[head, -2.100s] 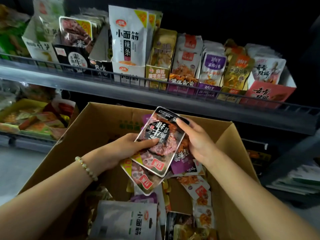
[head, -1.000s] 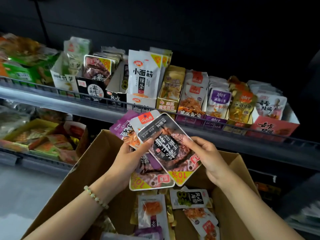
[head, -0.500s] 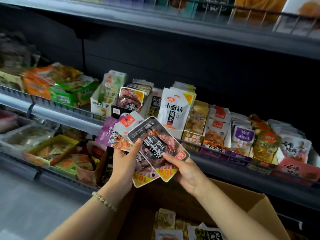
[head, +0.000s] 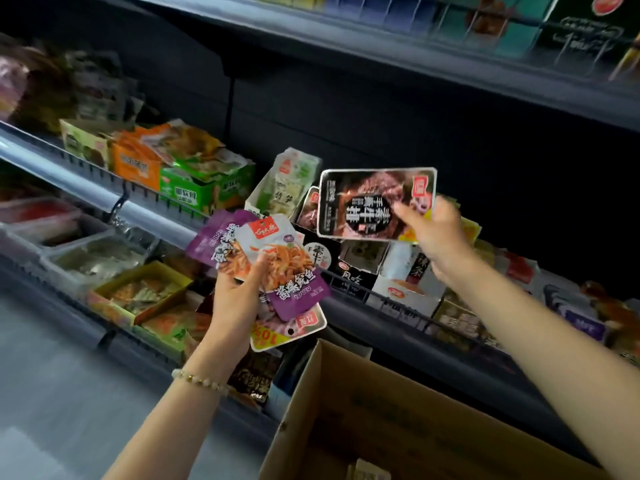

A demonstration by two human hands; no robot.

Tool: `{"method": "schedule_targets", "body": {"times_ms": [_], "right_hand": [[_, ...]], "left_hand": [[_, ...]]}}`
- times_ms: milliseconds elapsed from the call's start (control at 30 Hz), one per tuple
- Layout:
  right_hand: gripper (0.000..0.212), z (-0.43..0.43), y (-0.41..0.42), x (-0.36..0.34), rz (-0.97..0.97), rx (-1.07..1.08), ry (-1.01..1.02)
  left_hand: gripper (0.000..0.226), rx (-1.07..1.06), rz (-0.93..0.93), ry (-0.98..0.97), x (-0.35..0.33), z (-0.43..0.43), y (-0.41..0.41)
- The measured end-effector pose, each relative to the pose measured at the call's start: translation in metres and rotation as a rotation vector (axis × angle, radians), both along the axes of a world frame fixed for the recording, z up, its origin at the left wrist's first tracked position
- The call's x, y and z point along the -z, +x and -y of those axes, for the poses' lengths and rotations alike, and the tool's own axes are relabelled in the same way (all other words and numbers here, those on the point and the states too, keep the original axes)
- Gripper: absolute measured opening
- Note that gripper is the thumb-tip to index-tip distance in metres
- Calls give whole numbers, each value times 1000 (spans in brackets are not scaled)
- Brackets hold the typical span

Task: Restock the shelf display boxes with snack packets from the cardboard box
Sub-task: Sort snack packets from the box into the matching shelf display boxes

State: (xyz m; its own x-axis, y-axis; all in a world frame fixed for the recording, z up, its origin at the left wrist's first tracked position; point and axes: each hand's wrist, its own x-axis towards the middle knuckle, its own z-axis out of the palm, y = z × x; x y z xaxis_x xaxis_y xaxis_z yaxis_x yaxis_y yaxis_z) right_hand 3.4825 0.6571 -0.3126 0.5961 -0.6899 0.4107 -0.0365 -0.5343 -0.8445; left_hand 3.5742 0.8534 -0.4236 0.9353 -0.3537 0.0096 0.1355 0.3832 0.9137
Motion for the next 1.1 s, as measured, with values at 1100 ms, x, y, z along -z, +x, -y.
{"method": "schedule_targets", "body": {"times_ms": [1100], "right_hand": [[74,-27,-53,9,-627,-396,-344]], "left_hand": [[12,497,50,62,-23,13,-56]]}}
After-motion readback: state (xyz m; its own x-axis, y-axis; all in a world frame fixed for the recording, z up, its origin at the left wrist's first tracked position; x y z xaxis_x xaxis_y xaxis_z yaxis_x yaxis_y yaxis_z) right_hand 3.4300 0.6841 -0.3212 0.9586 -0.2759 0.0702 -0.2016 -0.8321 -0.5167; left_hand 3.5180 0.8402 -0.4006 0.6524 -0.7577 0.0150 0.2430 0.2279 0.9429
